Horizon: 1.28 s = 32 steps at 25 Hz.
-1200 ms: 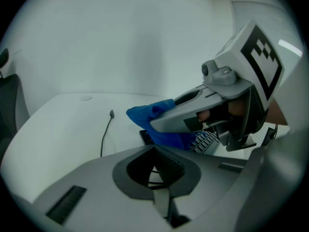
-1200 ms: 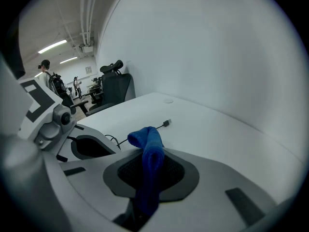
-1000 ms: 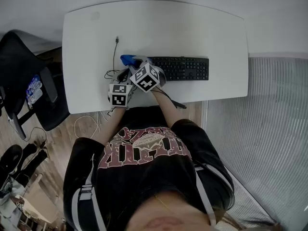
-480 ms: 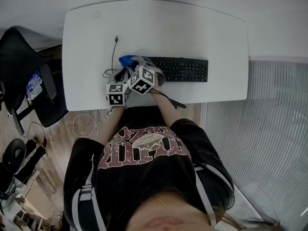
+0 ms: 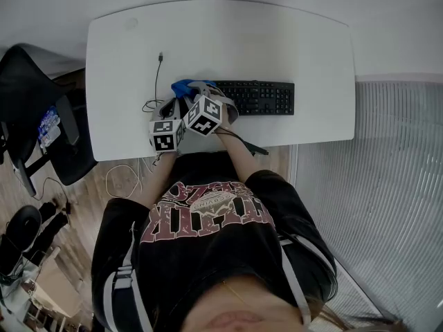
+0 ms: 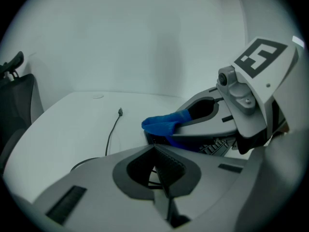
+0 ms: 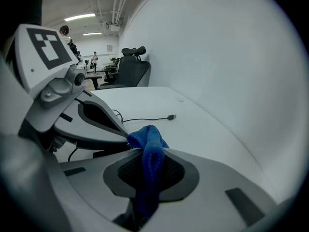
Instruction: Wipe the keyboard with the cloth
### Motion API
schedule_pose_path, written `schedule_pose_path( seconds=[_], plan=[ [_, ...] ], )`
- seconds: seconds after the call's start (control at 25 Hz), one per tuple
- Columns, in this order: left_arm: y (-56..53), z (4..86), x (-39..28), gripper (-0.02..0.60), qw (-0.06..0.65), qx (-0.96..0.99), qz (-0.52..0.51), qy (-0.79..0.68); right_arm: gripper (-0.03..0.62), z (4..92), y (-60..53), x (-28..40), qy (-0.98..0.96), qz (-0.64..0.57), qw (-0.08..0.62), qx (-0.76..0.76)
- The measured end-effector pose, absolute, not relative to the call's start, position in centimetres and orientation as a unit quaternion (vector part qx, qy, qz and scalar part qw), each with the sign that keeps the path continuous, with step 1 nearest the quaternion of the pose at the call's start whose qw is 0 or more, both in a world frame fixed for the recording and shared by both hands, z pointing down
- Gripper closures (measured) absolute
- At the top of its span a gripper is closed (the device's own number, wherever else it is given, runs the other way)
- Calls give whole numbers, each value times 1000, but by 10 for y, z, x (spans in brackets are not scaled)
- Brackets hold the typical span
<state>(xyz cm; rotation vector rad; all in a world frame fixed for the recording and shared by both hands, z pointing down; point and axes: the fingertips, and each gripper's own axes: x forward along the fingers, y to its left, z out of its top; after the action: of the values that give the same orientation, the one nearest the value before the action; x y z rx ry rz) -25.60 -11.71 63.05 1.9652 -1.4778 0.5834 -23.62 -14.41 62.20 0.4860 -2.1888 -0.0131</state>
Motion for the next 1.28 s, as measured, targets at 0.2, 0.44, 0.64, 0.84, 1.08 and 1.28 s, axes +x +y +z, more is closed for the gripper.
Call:
schedule_pose_path(
  seconds=[0.2,0.44,0.64,0.84,1.08,1.28],
  plan=[
    [-118,631,-250,552,301,739,223,-560,530,623,-146,-220,-876,-8,438,202],
    [-119,635,-247,552,302,734,229,-564,530,623,-149,-202,-873,1,439,213],
    [-118,637,-247,552,299,730,233,-568,530,624,-152,-185,-869,8,441,223],
    [-119,638,-247,552,293,728,239,-571,530,626,-155,-170,-865,15,444,232],
    [-119,638,-247,552,286,725,244,-576,530,626,-158,-152,-860,18,449,242],
    [-119,638,-248,552,286,719,248,-583,530,625,-161,-139,-855,24,453,251]
  ],
)
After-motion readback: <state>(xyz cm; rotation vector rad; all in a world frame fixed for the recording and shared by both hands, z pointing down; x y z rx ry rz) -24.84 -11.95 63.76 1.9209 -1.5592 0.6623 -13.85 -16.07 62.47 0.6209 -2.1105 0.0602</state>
